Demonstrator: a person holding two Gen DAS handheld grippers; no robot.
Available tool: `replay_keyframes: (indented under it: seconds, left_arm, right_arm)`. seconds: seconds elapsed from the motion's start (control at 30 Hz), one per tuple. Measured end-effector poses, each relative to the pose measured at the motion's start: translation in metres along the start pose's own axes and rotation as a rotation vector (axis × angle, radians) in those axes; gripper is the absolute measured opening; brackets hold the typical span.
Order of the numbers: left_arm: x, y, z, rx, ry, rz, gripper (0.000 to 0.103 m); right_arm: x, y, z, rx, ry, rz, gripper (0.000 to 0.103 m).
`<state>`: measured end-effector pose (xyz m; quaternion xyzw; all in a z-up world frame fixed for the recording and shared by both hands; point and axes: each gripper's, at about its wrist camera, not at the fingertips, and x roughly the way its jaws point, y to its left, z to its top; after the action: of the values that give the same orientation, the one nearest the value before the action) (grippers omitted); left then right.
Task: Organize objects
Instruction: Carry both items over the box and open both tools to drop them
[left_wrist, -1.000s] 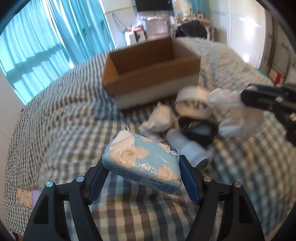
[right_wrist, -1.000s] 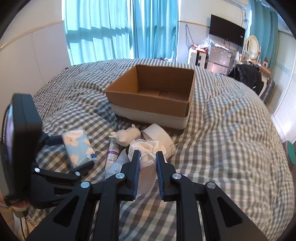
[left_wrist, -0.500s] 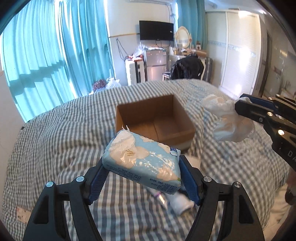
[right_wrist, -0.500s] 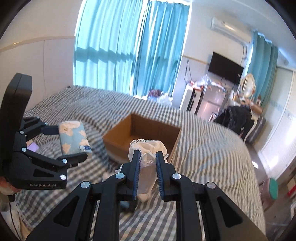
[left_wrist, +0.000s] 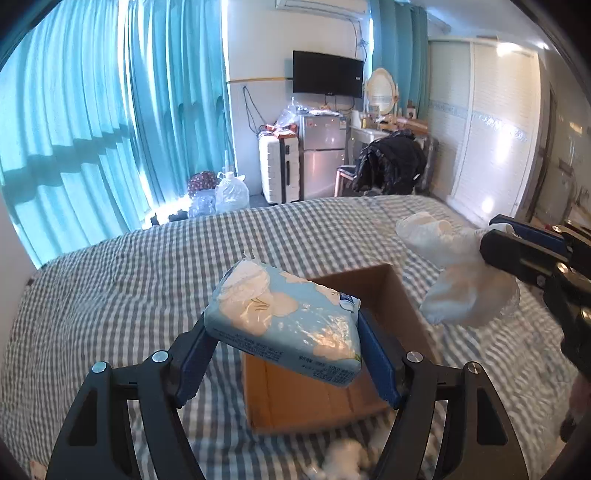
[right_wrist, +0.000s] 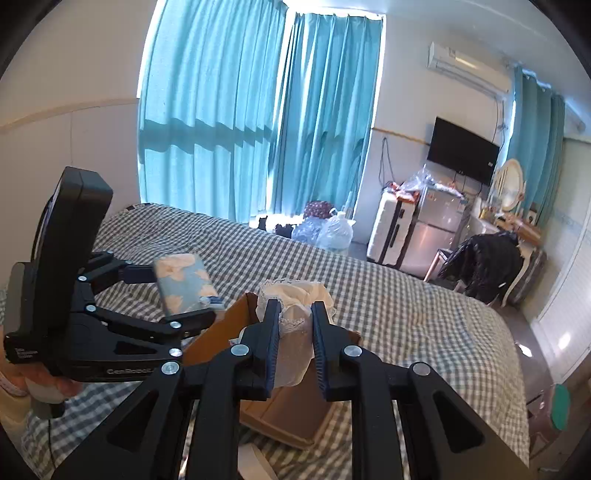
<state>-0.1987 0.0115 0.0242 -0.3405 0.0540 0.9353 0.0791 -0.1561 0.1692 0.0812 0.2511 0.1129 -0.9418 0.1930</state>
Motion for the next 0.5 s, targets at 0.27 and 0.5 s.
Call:
replay_keyframes:
  seconds: [0.27,0.5]
  left_arm:
    - [0.098,-0.006,-0.008,0.048,0.113,-0.026,0.075]
    - [0.153,-0.009,-0.04,0.059,0.202,-0.06,0.075]
  right_arm:
    - [0.103,-0.021,-0.017,0.057,0.138,0.025,0.013]
    - [0.17,-0.039,-0.063,0.111,0.274,0.05,0.013]
